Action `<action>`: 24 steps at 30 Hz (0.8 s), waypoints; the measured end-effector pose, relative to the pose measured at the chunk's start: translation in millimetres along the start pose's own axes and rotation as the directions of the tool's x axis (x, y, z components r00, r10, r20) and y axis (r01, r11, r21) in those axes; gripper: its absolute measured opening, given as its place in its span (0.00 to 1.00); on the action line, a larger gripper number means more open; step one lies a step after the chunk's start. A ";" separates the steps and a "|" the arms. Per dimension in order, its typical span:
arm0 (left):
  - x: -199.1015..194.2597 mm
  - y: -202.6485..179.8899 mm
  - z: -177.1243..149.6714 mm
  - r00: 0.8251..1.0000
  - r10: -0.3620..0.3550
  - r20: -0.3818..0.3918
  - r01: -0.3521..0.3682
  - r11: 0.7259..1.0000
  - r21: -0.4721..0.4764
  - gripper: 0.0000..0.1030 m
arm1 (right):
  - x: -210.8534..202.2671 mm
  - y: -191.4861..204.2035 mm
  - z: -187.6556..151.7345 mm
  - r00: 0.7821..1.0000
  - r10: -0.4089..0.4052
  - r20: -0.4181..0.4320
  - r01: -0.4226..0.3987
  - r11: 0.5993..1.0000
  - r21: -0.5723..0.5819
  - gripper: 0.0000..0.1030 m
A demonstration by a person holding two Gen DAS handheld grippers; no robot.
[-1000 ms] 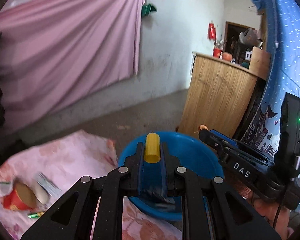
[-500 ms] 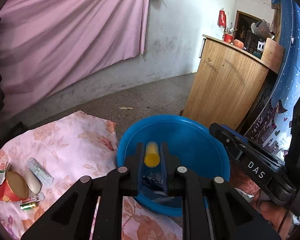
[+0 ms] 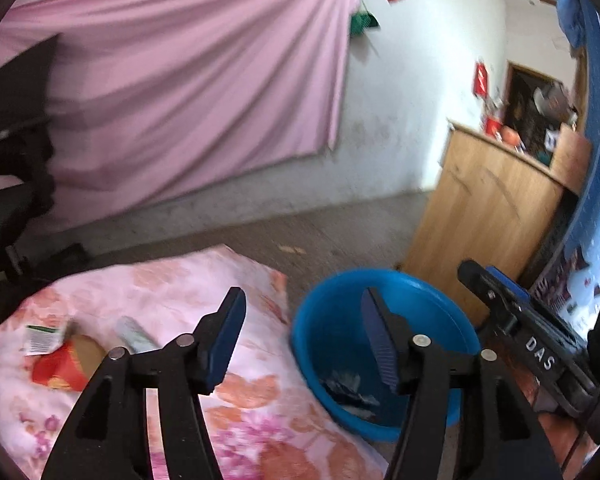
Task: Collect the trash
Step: 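Move both tools back over the bed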
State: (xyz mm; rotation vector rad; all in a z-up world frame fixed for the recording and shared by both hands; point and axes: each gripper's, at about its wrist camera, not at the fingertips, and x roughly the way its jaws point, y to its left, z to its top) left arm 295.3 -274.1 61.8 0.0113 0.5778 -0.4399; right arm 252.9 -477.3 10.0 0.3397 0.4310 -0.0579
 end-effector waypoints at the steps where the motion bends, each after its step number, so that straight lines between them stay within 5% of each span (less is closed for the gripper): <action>1: -6.2 6.3 0.2 1.000 0.012 0.016 -0.012 1.000 -0.012 0.53 | -2.9 4.8 0.9 1.000 0.004 0.017 -0.004 1.000 -0.011 0.69; 6: -33.1 35.2 -2.8 0.994 0.081 0.077 -0.077 0.996 -0.052 0.72 | -14.2 29.7 3.4 0.996 0.021 0.082 -0.016 0.998 -0.068 0.73; 12: -75.3 69.2 -15.9 0.969 0.160 0.186 -0.142 0.984 -0.105 0.89 | -28.0 60.5 4.4 0.984 0.063 0.169 -0.040 0.990 -0.132 0.92; 14: -92.8 84.0 -22.1 0.953 0.190 0.235 -0.162 0.978 -0.133 0.93 | -31.5 71.5 3.9 0.977 0.092 0.194 -0.063 0.987 -0.151 1.00; 24: -144.7 130.0 -45.5 0.862 0.376 0.340 -0.315 0.923 -0.220 0.98 | -46.5 125.0 -3.5 0.919 0.255 0.299 -0.185 0.952 -0.244 1.00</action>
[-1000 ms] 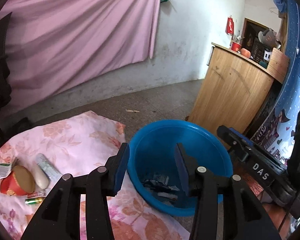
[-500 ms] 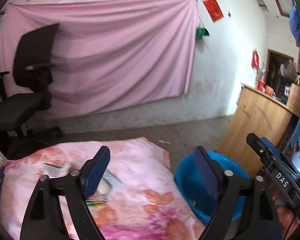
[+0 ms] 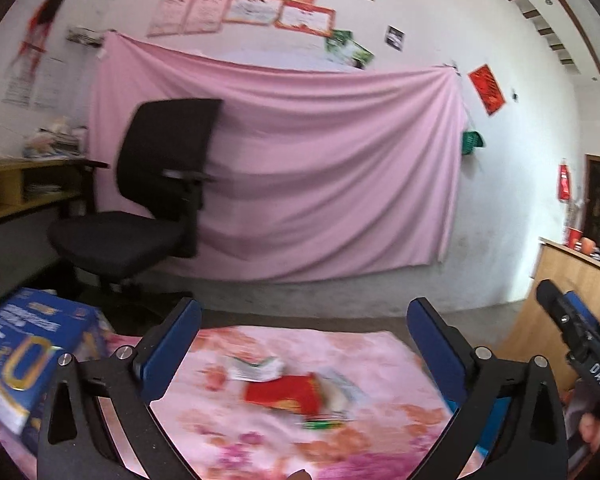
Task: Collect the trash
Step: 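Move both tools back over the bed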
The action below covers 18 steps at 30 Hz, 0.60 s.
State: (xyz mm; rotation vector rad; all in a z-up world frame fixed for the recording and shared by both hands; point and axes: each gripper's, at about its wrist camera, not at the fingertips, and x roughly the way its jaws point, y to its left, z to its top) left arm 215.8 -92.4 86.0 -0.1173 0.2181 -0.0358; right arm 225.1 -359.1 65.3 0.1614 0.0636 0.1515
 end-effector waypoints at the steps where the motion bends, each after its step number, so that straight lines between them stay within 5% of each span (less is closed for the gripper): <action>1: -3.5 7.1 -0.6 1.000 0.020 0.010 -0.020 1.000 -0.005 0.98 | 0.1 7.0 0.0 1.000 0.016 0.014 -0.016 1.000 -0.005 1.00; 11: -22.3 56.2 -12.6 0.986 0.156 0.051 -0.155 0.988 -0.022 0.98 | -4.7 57.8 -6.6 0.985 0.133 0.107 -0.122 0.987 -0.103 1.00; 18: -17.9 68.5 -27.7 0.984 0.176 0.008 -0.176 0.984 0.000 0.98 | 12.9 89.9 -23.1 0.984 0.175 0.019 -0.169 0.970 -0.174 1.00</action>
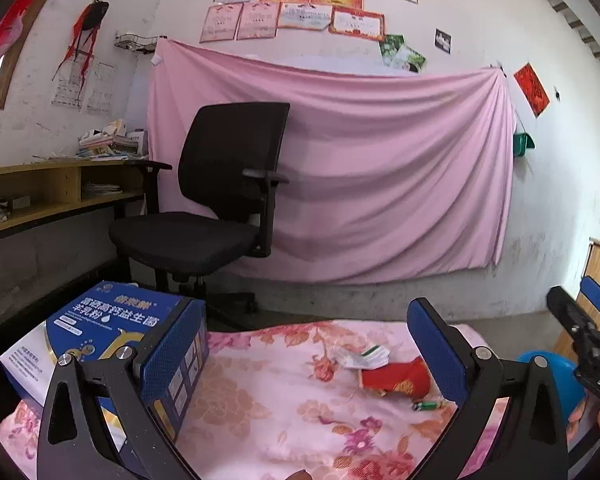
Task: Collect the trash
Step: 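Move both tools back over the bed, then grasp the white-green tube with the right tool while the left tool grasps the paper packet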
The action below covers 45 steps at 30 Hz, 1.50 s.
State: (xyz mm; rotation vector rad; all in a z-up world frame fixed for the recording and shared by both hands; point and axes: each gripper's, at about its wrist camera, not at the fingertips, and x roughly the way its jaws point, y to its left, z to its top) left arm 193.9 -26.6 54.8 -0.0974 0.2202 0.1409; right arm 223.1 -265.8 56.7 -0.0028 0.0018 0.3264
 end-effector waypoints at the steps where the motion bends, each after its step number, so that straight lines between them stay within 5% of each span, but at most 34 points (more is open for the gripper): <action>1: 1.8 0.9 -2.6 1.000 -0.002 -0.011 0.002 1.000 0.002 0.98 | 4.0 3.0 -2.6 1.000 0.011 -0.019 -0.011 1.000 -0.006 1.00; 8: 30.4 2.5 -15.0 0.989 -0.032 -0.146 0.031 0.999 -0.008 0.98 | 31.6 11.1 -21.3 0.984 0.005 -0.180 -0.011 0.999 -0.032 1.00; 18: 88.4 -10.0 -29.6 0.935 0.022 -0.355 -0.005 0.999 0.048 0.98 | 71.2 -4.7 -43.2 0.918 -0.013 -0.397 0.026 0.999 0.028 1.00; 23: 119.3 -14.9 -37.4 0.902 0.036 -0.430 -0.004 0.997 0.074 0.98 | 97.6 -18.1 -55.9 0.868 0.000 -0.496 0.051 0.995 0.088 1.00; 29: 145.4 -18.6 -39.2 0.886 -0.021 -0.464 0.043 0.998 0.036 0.96 | 137.1 -23.4 -77.7 0.754 0.070 -0.653 0.007 0.993 0.115 0.84; 34: 170.0 -16.4 -41.4 0.849 -0.099 -0.519 0.096 0.995 -0.032 0.70 | 154.0 -26.9 -89.7 0.697 0.142 -0.703 -0.041 0.986 0.159 0.73; 38: 183.4 -9.6 -48.7 0.807 -0.198 -0.557 0.153 0.980 -0.126 0.54 | 154.6 -24.7 -93.6 0.673 0.174 -0.719 -0.070 0.983 0.173 0.69; 42: 197.3 -7.1 -58.6 0.758 -0.254 -0.600 0.177 0.967 -0.185 0.42 | 157.7 -23.0 -99.1 0.636 0.204 -0.744 -0.092 0.978 0.189 0.68; 45: 203.1 -2.0 -60.2 0.742 -0.296 -0.602 0.185 0.953 -0.240 0.35 | 159.9 -25.6 -100.8 0.625 0.236 -0.744 -0.098 0.969 0.225 0.68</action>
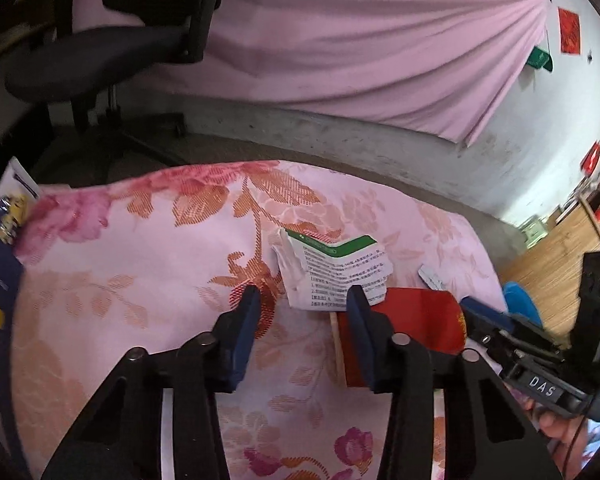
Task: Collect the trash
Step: 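Grasp the white-green tube with the right tool while the left tool grasps the paper packet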
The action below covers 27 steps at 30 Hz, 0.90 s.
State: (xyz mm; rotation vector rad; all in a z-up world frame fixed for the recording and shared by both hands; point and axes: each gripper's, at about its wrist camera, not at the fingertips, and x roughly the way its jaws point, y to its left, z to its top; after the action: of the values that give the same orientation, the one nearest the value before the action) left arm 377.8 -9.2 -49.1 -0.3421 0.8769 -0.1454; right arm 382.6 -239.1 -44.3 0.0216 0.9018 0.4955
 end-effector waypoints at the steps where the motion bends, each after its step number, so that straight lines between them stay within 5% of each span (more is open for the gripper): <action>1: -0.3 1.6 0.6 1.000 -0.012 -0.003 0.012 1.000 -0.007 0.31 | 0.9 -1.5 -0.1 1.000 0.017 -0.005 -0.017 1.000 0.010 0.68; 6: 1.1 5.8 2.9 0.999 -0.048 -0.017 0.048 0.999 -0.025 0.06 | 8.2 -3.6 0.6 0.994 0.099 -0.037 -0.097 0.994 0.045 0.68; 15: -2.7 -3.9 -3.0 0.999 -0.053 -0.005 0.053 0.999 0.012 0.04 | 7.1 1.1 0.2 0.994 0.100 -0.038 -0.099 0.995 0.027 0.62; 27: -22.0 -7.0 -19.9 0.997 -0.077 0.016 0.077 0.996 0.035 0.02 | -1.3 -1.2 -0.5 0.993 0.120 0.007 -0.120 0.991 0.062 0.33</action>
State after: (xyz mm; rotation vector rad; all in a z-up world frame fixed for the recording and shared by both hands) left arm 348.5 -14.6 -42.4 -0.3445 0.8435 -0.2285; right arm 382.0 -240.8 -44.0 0.1343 0.9156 0.5792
